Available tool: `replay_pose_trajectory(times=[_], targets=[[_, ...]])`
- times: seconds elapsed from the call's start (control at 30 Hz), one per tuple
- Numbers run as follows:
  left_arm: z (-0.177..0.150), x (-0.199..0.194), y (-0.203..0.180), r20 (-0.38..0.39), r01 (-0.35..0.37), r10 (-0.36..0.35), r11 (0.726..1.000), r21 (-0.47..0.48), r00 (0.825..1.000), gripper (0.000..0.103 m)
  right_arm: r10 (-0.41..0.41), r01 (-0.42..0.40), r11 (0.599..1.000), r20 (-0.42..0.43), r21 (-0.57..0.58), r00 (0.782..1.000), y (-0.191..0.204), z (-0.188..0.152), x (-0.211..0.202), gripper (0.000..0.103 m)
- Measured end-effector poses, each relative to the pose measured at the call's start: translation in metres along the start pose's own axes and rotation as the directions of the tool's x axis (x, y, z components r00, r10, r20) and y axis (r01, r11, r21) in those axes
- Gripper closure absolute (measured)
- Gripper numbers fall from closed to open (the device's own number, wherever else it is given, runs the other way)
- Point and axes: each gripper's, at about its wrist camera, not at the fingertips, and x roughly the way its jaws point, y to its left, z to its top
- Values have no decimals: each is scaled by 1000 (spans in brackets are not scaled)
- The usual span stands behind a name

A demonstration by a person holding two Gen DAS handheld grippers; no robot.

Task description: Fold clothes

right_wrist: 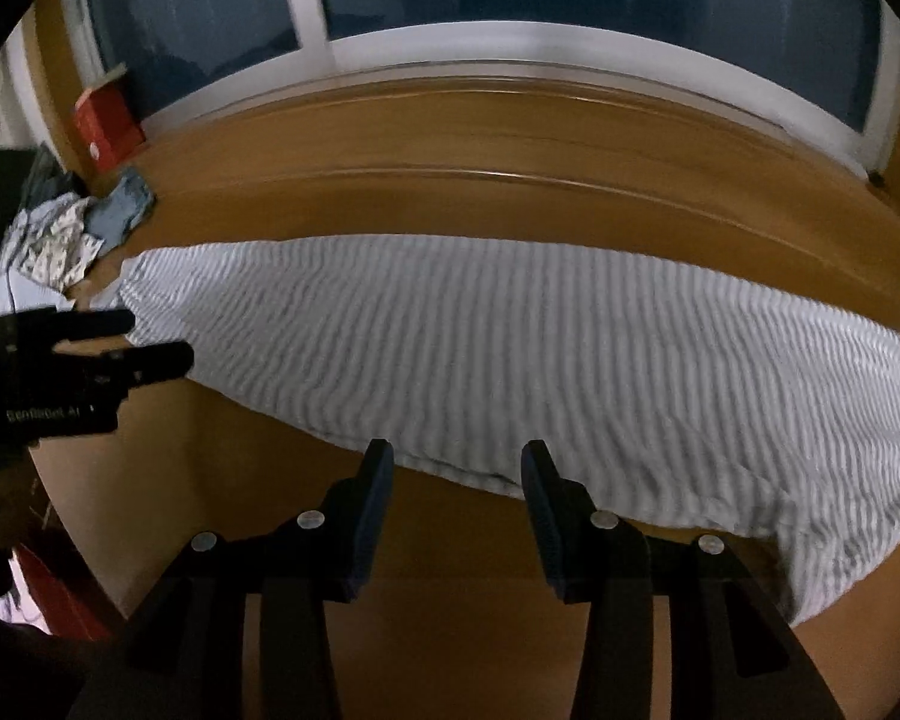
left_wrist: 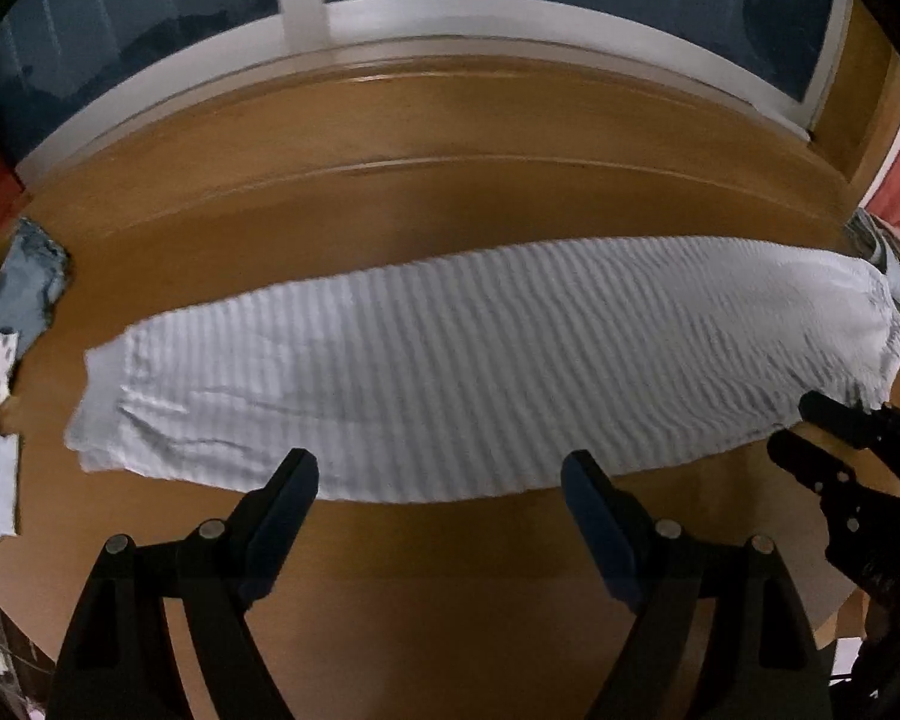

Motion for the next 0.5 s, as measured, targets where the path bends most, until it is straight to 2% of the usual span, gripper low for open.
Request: replay_pose_trajectory(times=[0.17,0.4,0.5], targets=[[5,9,53,-12,2,-1,1000,14,1000,20,-2,1,999,14,39,1000,45,0,5,59],[12,16,142,-29,17,-13,989,144,999,20,-11,9,987,13,160,1000,112,4,27,59],[12,21,174,-38,25,-19,986,164,999,20,-25,22,983,11,183,1000,147,10,35,59]])
